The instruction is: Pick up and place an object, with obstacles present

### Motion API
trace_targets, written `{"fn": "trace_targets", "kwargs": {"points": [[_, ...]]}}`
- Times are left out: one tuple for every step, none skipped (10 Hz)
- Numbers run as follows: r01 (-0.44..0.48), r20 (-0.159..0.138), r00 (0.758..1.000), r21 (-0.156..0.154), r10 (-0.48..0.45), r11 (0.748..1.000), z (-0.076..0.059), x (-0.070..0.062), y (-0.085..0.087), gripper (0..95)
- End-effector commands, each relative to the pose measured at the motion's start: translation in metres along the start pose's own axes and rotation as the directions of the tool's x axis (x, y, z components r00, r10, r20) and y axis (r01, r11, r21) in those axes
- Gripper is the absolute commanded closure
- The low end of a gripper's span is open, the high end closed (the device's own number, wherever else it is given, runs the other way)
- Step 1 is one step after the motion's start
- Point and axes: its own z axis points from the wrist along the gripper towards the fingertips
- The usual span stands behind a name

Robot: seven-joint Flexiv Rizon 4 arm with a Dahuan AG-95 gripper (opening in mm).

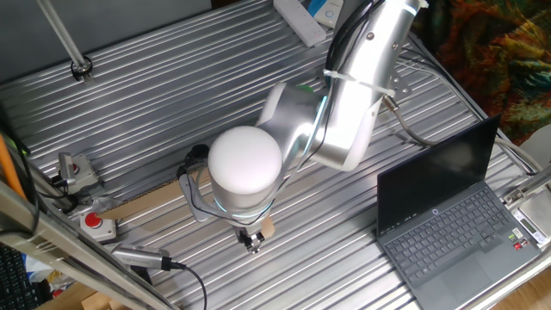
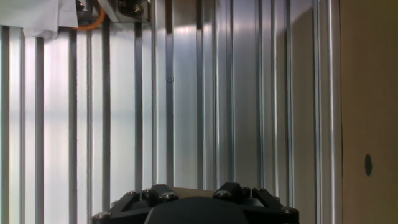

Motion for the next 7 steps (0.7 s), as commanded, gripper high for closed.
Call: {"fn": "trace_targets", "kwargs": {"points": [[0.001,0.006,1.000,0.001,-0.001,1.000,0.0002,0.0004,-0.0004,95.0],[0.000,0.006,1.000,-0.004,0.000,1.000,0.0002,0.0004,-0.0004,95.0],[0.000,0.007,1.000,-0.008,0.000,1.000,0.0002,0.0004,-0.0004,95.0],[0.001,0.010,1.000,-0.009,-0.001,1.000,0.0002,0.0004,-0.0004,95.0],[0.001,0.013,1.000,-0.010,-0.001,1.000,0.0002,0.0004,-0.0004,95.0],[0.001,0.013,1.000,-0.010,-0.001,1.000,0.0002,0.0004,-0.0004,95.0],[0.004,0.014,1.000,-0.010,-0.004,1.000,0.0007,0.0004,-0.0004,95.0]]}}
